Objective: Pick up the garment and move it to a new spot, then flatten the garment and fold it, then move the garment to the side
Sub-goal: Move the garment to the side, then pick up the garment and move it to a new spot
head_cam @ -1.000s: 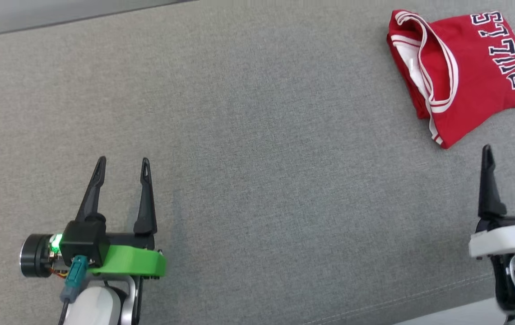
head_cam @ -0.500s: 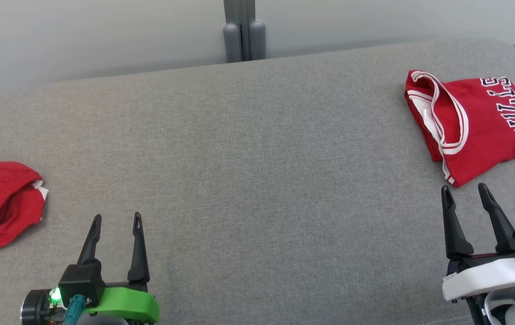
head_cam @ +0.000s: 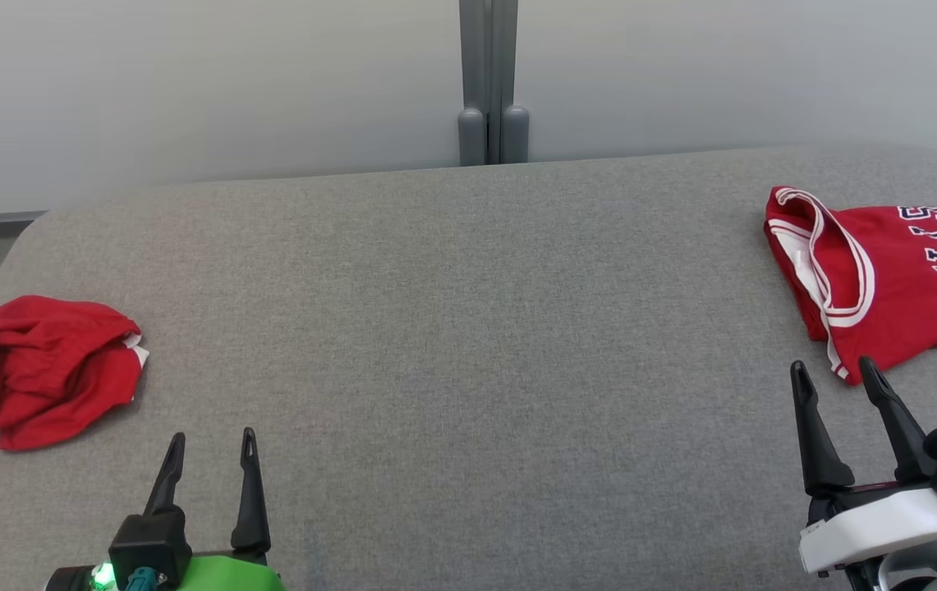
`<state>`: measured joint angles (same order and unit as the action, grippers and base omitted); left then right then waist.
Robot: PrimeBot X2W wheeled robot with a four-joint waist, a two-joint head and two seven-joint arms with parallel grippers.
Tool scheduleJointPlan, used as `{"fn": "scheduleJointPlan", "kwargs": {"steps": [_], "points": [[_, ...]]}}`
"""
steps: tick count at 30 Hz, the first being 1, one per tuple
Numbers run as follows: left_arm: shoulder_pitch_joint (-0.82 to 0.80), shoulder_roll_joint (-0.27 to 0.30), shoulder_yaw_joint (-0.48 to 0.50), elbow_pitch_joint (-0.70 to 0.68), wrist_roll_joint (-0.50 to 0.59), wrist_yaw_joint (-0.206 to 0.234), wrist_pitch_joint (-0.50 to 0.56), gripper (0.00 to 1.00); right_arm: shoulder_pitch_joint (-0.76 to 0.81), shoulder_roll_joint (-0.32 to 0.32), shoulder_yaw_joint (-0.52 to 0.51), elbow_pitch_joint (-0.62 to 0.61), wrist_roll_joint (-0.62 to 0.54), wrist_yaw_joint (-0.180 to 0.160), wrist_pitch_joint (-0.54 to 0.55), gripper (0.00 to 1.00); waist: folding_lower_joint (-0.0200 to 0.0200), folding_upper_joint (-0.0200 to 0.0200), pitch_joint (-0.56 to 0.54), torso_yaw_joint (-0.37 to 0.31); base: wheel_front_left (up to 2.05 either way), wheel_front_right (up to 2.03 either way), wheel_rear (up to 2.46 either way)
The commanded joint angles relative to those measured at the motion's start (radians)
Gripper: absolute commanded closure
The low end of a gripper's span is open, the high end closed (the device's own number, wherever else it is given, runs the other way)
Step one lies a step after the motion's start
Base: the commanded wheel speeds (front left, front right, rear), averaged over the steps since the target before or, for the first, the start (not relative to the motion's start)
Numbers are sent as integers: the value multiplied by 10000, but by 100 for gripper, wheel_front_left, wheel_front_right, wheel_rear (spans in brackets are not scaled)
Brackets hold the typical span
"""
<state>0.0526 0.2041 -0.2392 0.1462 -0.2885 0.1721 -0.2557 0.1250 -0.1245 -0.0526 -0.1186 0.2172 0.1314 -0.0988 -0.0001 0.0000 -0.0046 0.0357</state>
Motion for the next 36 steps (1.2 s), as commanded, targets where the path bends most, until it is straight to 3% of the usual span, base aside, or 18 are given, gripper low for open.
{"fn": "scheduleJointPlan", "kwargs": {"steps": [1,12,19,36], "points": [[109,79,-8,33,-3,40,-25,0,172,-15,-29,-42,-60,-16,19,0,1,0,-14,-15,0,0,0],[-17,104,-65,136,-31,81,-44,0,165,-21,-75,-68,6,-16,75,0,1,0,-86,-40,0,0,0],[-304,93,-109,111,-50,40,-59,0,273,-8,-226,-147,-54,-16,58,0,1,0,-41,394,0,0,0],[-1243,-199,293,155,-13,-115,-91,0,97,-188,280,-1130,-45,-16,679,0,1,0,480,4121,0,0,0]]}}
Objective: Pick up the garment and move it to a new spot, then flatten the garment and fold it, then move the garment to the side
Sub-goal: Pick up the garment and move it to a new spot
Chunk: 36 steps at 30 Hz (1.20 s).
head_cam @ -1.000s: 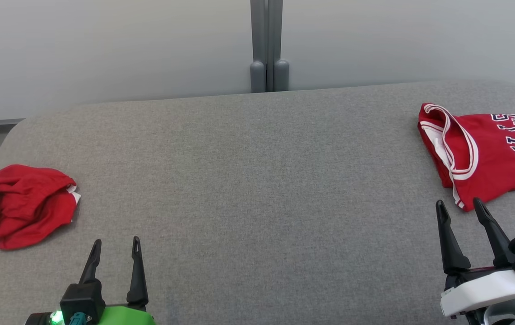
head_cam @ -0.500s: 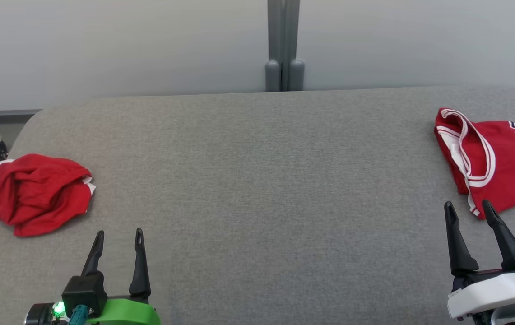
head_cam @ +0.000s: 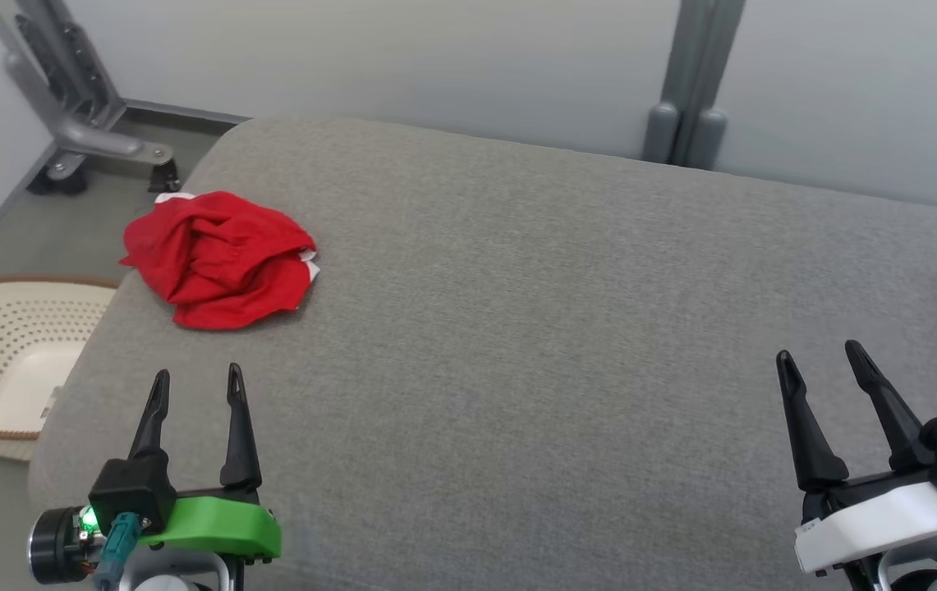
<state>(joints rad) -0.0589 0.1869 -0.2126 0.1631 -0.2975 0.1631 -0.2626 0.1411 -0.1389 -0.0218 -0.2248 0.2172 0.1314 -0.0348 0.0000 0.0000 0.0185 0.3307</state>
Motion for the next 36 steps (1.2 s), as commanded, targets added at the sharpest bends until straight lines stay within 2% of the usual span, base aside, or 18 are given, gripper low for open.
{"fn": "scheduleJointPlan", "kwargs": {"steps": [1,6,11,17,20,22,30,36], "points": [[-145,-54,56,-45,93,-32,-21,0,-77,-62,-17,-96,-53,-16,64,0,0,0,280,1308,0,0,0],[-255,-220,230,-131,217,-138,-23,0,-276,-185,51,-228,-101,-16,209,0,0,0,538,1863,0,0,0],[-475,-491,446,-254,295,-269,-23,0,-497,-334,41,-414,-127,-16,366,0,0,0,1053,2048,0,0,0],[-1583,-903,713,-57,269,-566,-12,0,-1046,-784,-10,-920,-168,-16,761,0,0,0,2335,1823,0,0,0],[-2657,-1075,836,605,86,-868,-13,0,-1399,-1056,-63,-1233,-151,-16,997,0,0,0,3167,1557,0,0,0],[-3876,-1161,958,1749,-102,-1211,-11,0,-1709,-1330,-59,-1486,-90,-16,1206,0,0,0,3924,1208,0,0,0],[-6937,-902,1108,6439,-755,-2296,233,0,-2187,-1715,-328,-1772,75,-16,1268,0,0,0,5157,408,0,0,0],[-8394,-635,1169,9156,-1202,-2718,879,0,-2407,-1785,-365,-1795,98,-16,1222,0,0,0,5638,-41,0,0,0]]}}
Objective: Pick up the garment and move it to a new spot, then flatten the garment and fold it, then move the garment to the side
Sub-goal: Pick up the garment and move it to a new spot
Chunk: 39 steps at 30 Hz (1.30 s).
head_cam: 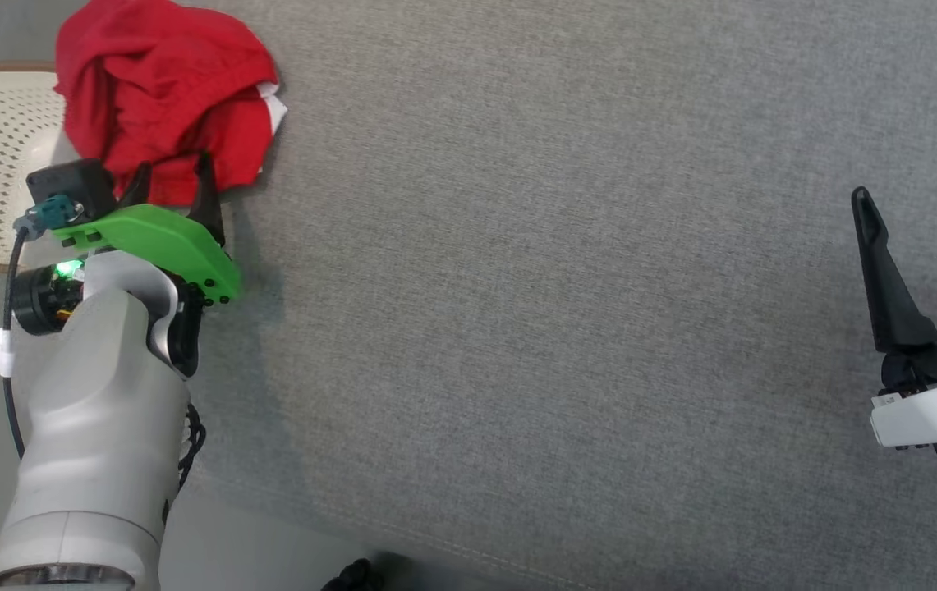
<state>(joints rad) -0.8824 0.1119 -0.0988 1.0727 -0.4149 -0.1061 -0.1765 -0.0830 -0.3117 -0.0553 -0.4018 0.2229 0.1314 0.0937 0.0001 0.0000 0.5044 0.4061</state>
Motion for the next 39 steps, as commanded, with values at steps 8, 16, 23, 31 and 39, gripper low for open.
{"fn": "scheduleJointPlan", "kwargs": {"steps": [8,16,23,31,39], "points": [[-538,390,221,1609,-591,-198,-68,100,-252,9,-61,199,-30,-16,-285,0,-1,0,685,-1067,0,0,0],[321,1230,608,853,-442,164,-898,100,-195,233,173,805,28,-16,-834,0,-1,0,-463,-1289,0,0,0],[2653,1418,1548,-2471,259,968,-885,100,82,669,614,1740,103,-16,-1488,0,-1,0,-1941,-1628,0,0,0],[5471,1040,1782,-5600,1061,1432,-886,100,599,1024,1082,2510,164,-16,-1933,0,-1,0,-3375,-2248,0,0,0],[7221,544,935,-8509,1530,1554,-323,100,990,1241,1205,2644,202,-16,-1915,0,-1,0,-3976,-3158,0,0,0]]}}
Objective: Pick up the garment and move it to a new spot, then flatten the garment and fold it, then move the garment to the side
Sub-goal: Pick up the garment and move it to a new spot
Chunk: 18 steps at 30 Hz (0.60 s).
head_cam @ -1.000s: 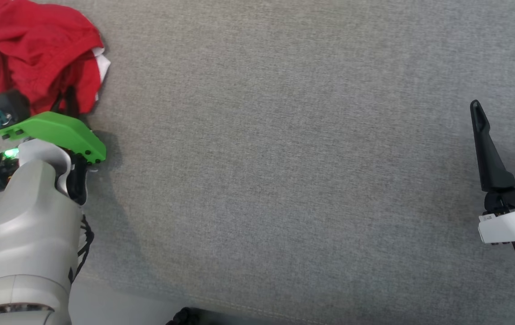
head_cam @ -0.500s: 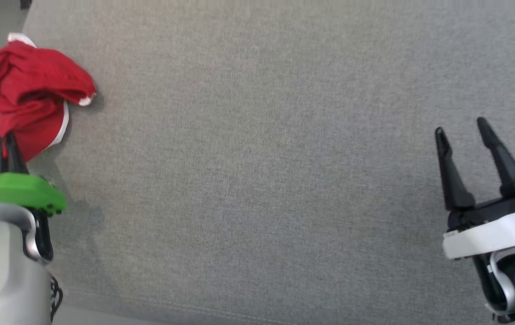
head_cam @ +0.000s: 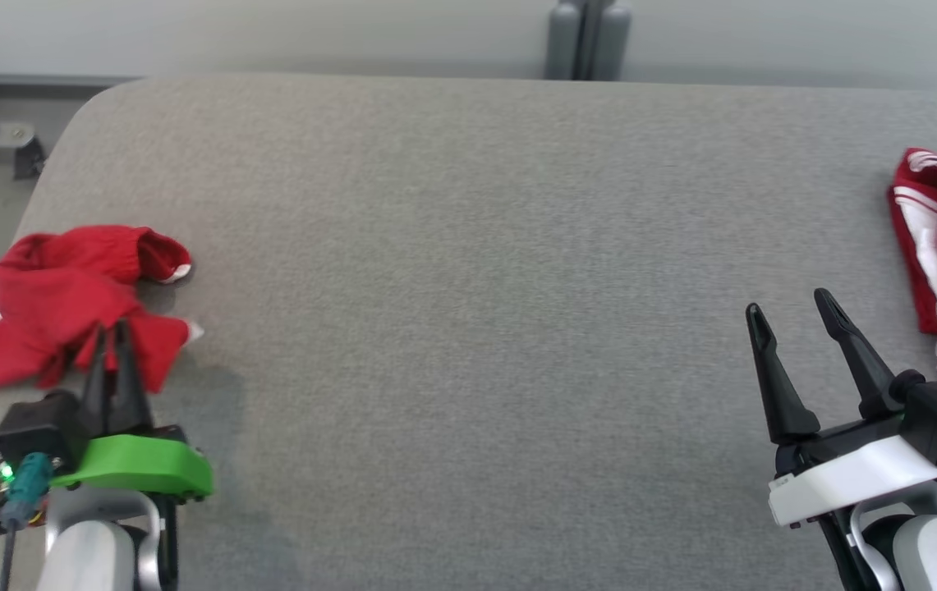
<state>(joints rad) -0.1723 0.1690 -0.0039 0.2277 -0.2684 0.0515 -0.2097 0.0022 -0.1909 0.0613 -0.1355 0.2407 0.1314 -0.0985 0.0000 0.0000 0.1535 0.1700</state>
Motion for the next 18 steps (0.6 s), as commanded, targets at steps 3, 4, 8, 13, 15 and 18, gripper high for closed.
{"fn": "scheduleJointPlan", "kwargs": {"steps": [3,4,8,13,15,18], "points": [[221,-188,-576,-750,209,-178,385,100,36,40,51,-52,11,-16,32,0,0,0,-366,-1306,0,0,0],[159,-262,-804,-940,271,-282,508,100,-21,52,52,-66,10,-16,24,0,0,0,-300,-1541,0,0,0],[-430,-558,-1729,-1144,428,-678,878,100,-214,101,32,-83,24,-16,-52,0,0,0,80,-2442,0,0,0],[-1410,-908,-2983,-794,565,-1213,1051,100,-448,215,-100,16,111,-16,-279,0,0,0,783,-3518,0,0,0],[-1806,-1027,-3598,-591,588,-1351,1086,100,-531,299,-144,93,141,-16,-389,0,0,0,1084,-3881,0,0,0],[-2256,-1103,-4520,-65,388,-1479,1035,100,-606,462,-138,275,256,-16,-573,0,0,0,1460,-4341,0,0,0]]}}
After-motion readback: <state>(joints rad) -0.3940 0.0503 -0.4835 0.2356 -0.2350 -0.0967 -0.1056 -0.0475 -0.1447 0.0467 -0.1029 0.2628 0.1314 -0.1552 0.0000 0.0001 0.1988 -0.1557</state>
